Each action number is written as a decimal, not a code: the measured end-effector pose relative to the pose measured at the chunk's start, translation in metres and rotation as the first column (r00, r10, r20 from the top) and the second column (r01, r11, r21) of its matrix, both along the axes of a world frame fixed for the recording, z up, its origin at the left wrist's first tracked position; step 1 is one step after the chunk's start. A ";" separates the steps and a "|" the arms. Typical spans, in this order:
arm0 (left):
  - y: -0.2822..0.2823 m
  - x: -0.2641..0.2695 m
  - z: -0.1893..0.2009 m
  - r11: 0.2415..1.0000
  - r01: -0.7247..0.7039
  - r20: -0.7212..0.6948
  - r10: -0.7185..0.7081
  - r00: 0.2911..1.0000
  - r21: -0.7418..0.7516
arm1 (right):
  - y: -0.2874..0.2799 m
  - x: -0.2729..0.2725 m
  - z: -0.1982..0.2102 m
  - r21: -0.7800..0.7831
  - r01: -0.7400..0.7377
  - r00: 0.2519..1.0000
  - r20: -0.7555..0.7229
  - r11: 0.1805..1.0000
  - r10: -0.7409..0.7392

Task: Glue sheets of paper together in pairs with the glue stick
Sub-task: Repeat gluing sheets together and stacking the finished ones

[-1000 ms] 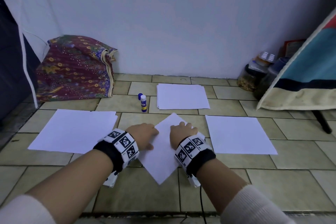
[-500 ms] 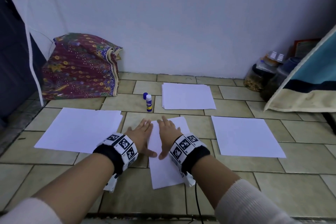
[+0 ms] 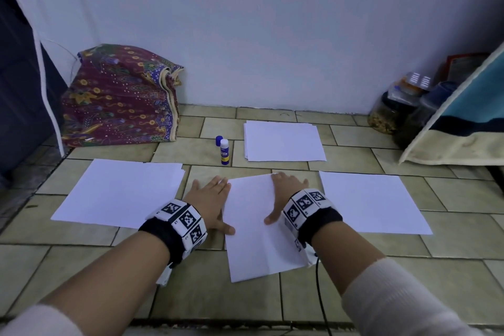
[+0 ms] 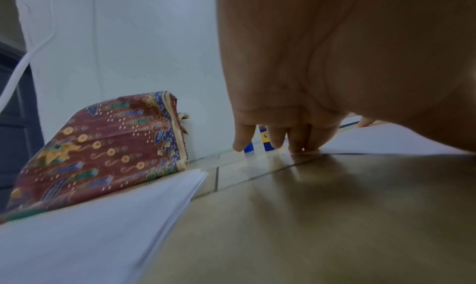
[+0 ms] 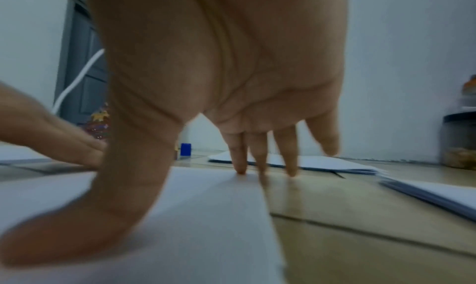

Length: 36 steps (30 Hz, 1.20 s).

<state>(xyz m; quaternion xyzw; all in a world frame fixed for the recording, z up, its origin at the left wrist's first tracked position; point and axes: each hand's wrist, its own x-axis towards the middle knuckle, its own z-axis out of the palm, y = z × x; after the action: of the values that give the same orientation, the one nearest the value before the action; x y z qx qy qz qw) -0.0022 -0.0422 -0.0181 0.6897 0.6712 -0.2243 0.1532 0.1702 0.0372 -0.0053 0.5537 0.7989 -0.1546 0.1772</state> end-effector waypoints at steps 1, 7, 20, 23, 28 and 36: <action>0.001 0.002 0.005 1.000 -0.004 -0.016 0.004 1.000 0.024 | -0.003 -0.005 0.003 0.056 -0.005 0.998 0.063 0.998 0.001; 0.003 0.009 0.028 0.984 0.016 -0.077 -0.002 0.997 0.177 | -0.030 -0.032 0.004 0.064 -0.072 0.997 0.045 0.995 0.069; 0.004 -0.003 -0.007 0.997 -0.058 0.006 0.059 0.998 -0.042 | -0.031 -0.052 -0.010 -0.127 -0.363 0.931 -0.076 0.923 0.356; 0.002 -0.004 -0.009 0.996 -0.068 0.013 0.069 0.998 -0.055 | -0.020 -0.030 -0.004 -0.137 -0.322 0.947 -0.056 0.937 0.318; 0.000 -0.010 -0.009 0.997 -0.034 0.072 0.040 0.997 -0.074 | 0.001 0.029 0.002 -0.124 -0.164 0.987 -0.024 0.979 0.162; 0.007 -0.016 0.000 0.996 -0.068 0.218 0.080 0.973 -0.062 | 0.016 0.046 0.015 0.038 -0.189 0.980 0.078 0.981 0.185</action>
<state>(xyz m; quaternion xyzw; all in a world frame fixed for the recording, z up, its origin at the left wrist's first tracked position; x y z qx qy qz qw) -0.0183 -0.0354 -0.0181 0.6804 0.6691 -0.1588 0.2534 0.2159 0.0530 0.0093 0.4854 0.8436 -0.0984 0.2076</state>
